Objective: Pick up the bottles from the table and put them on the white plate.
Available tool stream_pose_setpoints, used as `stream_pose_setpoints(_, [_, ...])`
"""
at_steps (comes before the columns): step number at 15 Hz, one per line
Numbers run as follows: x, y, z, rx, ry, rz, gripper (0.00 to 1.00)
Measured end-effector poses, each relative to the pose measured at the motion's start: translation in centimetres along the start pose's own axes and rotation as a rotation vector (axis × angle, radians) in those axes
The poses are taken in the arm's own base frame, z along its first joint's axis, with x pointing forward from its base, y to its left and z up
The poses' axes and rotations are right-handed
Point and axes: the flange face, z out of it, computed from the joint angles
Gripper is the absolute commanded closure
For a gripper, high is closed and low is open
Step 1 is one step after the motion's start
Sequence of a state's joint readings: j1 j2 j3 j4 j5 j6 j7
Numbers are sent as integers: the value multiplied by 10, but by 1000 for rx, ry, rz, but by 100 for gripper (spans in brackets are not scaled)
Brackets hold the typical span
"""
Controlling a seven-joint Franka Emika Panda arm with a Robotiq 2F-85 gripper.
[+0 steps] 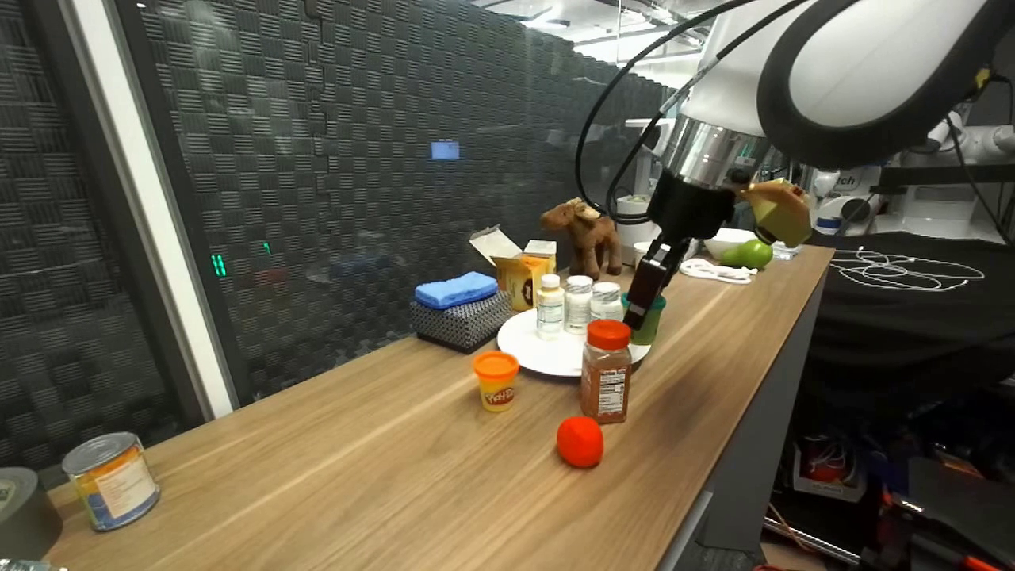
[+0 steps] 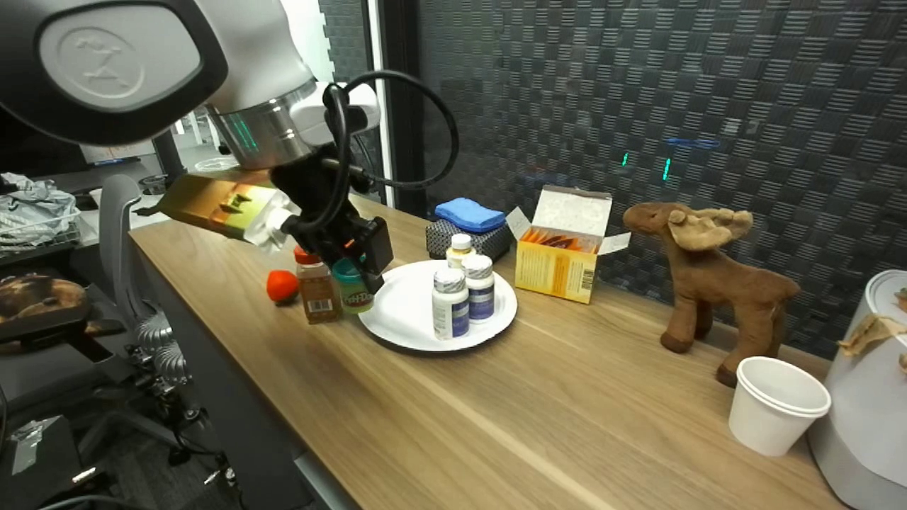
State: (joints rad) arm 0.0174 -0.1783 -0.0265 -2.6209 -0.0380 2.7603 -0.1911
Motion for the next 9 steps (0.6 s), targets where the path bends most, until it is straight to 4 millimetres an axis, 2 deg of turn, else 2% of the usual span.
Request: stream_pose_setpoints(9, [11, 14, 30, -16, 50, 118, 73])
